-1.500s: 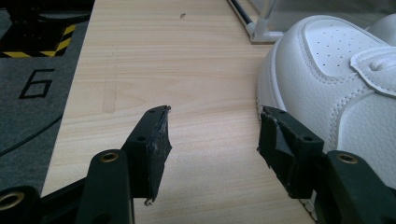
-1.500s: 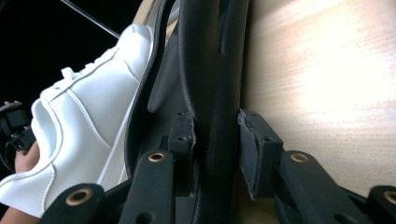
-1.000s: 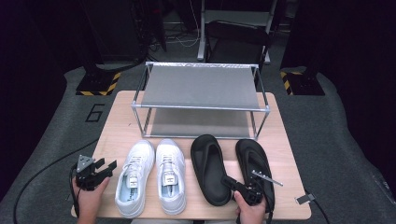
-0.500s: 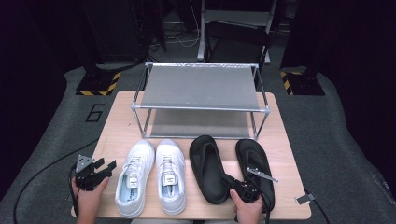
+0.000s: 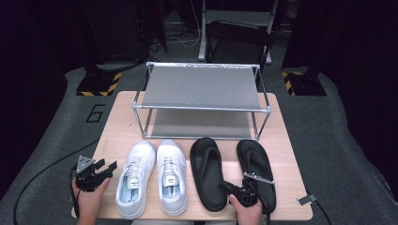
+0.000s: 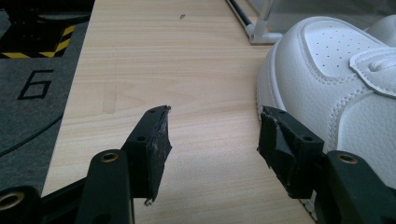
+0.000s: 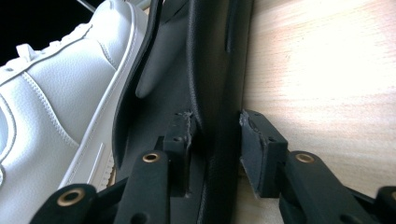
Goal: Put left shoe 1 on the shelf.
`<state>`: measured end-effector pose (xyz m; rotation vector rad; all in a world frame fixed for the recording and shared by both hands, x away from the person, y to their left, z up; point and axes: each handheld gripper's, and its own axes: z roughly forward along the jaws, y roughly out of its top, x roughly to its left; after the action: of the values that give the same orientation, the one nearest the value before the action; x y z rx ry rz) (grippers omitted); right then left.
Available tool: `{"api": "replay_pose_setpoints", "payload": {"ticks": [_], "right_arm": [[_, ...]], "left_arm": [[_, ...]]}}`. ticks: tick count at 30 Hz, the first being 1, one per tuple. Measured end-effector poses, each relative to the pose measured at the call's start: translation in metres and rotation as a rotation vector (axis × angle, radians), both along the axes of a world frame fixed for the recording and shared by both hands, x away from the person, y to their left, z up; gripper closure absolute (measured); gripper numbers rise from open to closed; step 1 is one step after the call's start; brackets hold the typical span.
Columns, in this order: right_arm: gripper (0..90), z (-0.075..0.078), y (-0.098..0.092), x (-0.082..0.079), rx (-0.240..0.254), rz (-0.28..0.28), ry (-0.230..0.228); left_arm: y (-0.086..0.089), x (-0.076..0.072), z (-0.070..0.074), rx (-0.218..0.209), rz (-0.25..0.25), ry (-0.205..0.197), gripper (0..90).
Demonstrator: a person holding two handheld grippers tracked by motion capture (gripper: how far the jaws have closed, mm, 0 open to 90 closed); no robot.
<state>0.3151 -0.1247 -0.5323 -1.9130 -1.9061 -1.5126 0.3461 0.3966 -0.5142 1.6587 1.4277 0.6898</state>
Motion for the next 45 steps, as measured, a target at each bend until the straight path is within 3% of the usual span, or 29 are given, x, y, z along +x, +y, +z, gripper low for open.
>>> {"api": "replay_pose_setpoints", "payload": {"ticks": [3, 7, 9, 10, 16, 19, 22, 26, 33, 34, 35, 41, 43, 45], "right_arm": [[58.8, 0.000, 0.001, 0.005, -0.006, 0.025, 0.019], [62.7, 0.000, 0.001, 0.007, -0.004, 0.039, 0.024], [64.6, -0.001, 0.000, 0.007, 0.010, 0.037, 0.022], [65.9, -0.001, -0.003, 0.007, 0.068, 0.023, 0.058], [67.2, 0.000, -0.001, 0.002, 0.038, 0.014, 0.013], [67.5, 0.002, -0.001, -0.001, 0.083, -0.011, 0.032], [67.6, 0.004, -0.004, -0.002, 0.099, -0.018, 0.017], [67.5, 0.011, -0.005, -0.002, 0.117, -0.032, 0.038], [67.2, 0.024, -0.006, 0.010, 0.110, -0.046, 0.002], [67.2, 0.028, -0.004, 0.011, 0.132, -0.056, 0.024], [67.2, 0.028, -0.005, 0.014, 0.115, -0.051, -0.007], [67.1, 0.037, -0.003, 0.024, 0.129, -0.060, -0.020], [67.1, 0.040, -0.002, 0.032, 0.155, -0.064, -0.017], [67.1, 0.042, -0.001, 0.037, 0.144, -0.065, -0.029]], "left_arm": [[0.000, 0.000, 0.000, -0.001, 0.000, 0.000, 42.5], [0.000, 0.000, 0.000, 0.001, -0.001, -0.002, 42.6], [0.000, 0.000, 0.000, 0.001, -0.001, -0.001, 42.6], [0.000, 0.000, 0.000, 0.003, 0.000, -0.003, 42.6], [-0.001, 0.000, 0.000, 0.000, -0.001, -0.002, 42.5], [0.000, 0.000, 0.000, -0.001, 0.001, -0.003, 42.6], [0.000, 0.000, 0.000, 0.000, 0.000, -0.004, 42.5], [0.000, 0.000, 0.000, 0.002, 0.000, -0.003, 42.6], [0.000, 0.000, 0.000, -0.001, -0.001, -0.001, 42.5], [0.000, 0.000, 0.000, -0.001, 0.000, 0.001, 42.6], [0.000, 0.000, 0.000, -0.002, 0.000, 0.001, 42.5], [0.000, 0.000, 0.000, -0.003, -0.002, 0.000, 42.5], [0.000, 0.000, 0.000, -0.004, -0.002, 0.000, 42.6], [0.000, 0.000, 0.000, -0.005, 0.000, -0.002, 42.5]]}}
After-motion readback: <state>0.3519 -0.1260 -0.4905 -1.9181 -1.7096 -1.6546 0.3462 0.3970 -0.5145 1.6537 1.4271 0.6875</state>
